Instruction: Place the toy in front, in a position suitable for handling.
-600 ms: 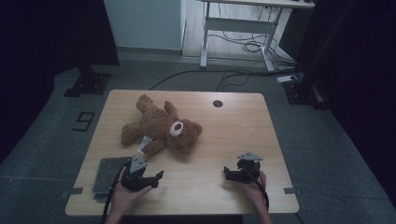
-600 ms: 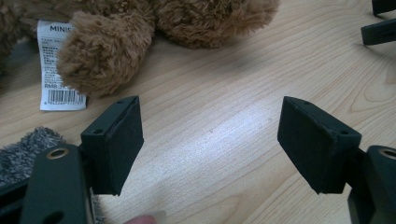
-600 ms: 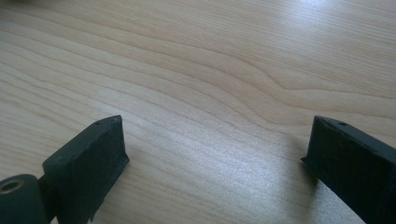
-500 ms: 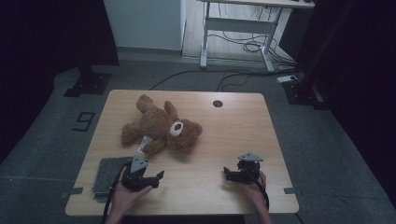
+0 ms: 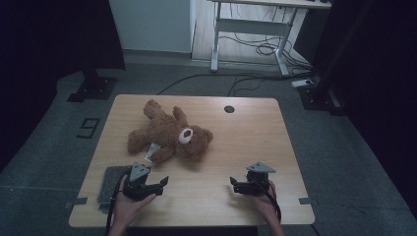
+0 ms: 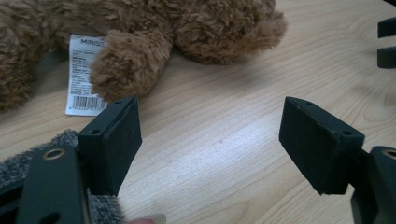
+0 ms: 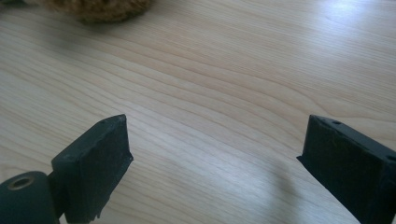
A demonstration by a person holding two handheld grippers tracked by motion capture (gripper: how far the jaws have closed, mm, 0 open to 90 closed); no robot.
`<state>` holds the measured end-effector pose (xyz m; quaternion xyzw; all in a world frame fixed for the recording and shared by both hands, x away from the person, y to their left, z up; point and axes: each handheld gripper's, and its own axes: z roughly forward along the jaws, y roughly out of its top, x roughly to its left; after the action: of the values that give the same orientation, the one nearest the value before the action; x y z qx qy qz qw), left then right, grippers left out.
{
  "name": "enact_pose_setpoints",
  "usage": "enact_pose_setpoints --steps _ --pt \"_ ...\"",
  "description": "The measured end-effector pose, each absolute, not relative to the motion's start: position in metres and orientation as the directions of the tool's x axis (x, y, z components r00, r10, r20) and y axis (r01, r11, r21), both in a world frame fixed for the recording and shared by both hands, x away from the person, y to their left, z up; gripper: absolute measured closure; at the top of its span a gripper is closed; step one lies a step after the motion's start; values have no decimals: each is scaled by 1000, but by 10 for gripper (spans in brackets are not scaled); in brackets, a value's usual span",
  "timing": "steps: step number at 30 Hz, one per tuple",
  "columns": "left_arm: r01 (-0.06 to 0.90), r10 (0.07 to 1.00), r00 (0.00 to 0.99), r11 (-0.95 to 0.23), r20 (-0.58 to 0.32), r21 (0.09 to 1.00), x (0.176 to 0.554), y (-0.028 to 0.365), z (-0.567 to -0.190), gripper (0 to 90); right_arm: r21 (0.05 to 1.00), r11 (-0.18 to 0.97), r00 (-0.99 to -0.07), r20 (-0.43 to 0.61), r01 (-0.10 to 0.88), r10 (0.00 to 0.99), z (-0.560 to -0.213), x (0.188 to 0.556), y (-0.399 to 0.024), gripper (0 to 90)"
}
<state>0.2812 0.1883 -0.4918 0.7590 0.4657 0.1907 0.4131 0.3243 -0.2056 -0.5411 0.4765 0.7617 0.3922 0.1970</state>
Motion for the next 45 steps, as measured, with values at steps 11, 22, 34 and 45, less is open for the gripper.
enact_pose_setpoints --steps 11,22,34,45 --pt "548 886 458 -216 -73 808 285 202 -484 203 795 229 -515 118 562 849 -536 324 -201 115" --pt "566 890 455 -255 -39 784 315 196 -484 197 812 236 -552 122 533 825 -529 333 -184 120" --pt "593 900 436 -270 -20 759 346 183 -499 194 825 251 -613 140 507 777 -522 354 -145 126" --pt "605 900 436 -276 -20 747 362 181 -506 217 833 248 -646 161 494 746 -521 365 -116 127"
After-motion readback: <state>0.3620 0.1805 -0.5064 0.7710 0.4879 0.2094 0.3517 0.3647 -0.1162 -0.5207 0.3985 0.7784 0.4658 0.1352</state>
